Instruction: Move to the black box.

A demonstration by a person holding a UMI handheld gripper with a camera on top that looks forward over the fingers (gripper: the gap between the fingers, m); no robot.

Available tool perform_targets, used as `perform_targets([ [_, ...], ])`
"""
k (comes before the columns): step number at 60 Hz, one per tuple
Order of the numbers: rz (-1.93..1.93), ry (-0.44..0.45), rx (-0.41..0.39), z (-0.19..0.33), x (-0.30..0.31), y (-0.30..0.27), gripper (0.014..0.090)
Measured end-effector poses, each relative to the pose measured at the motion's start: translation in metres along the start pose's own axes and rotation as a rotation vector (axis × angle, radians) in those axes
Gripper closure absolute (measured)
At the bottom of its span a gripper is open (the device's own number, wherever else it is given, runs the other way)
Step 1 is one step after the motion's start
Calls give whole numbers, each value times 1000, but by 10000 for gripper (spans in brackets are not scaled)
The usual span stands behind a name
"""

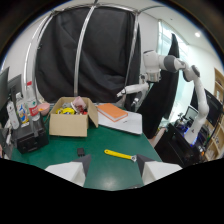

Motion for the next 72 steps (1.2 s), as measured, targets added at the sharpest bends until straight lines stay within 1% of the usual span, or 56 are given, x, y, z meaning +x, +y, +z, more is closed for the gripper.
perform_targets([
  [8, -2, 11, -26, -4, -15, 14, 187],
  [19, -2, -36, -3, -7, -64, 22, 186],
  [20, -1, -44, -2, -8, -70, 22, 185],
  [21, -1, -53, 0, -8, -76, 22, 213],
  [22, -2, -64, 2, -8, -83, 22, 186],
  [25, -8, -93, 7, -9, -104, 23, 183],
  [41, -97, -292, -11, -21, -227, 34, 184],
  [53, -114, -403, -28, -30, -303, 39, 188],
  [61, -107, -450, -28, -32, -347, 34, 186],
  [72, -102, -472, -27, -21, -395, 31, 185],
])
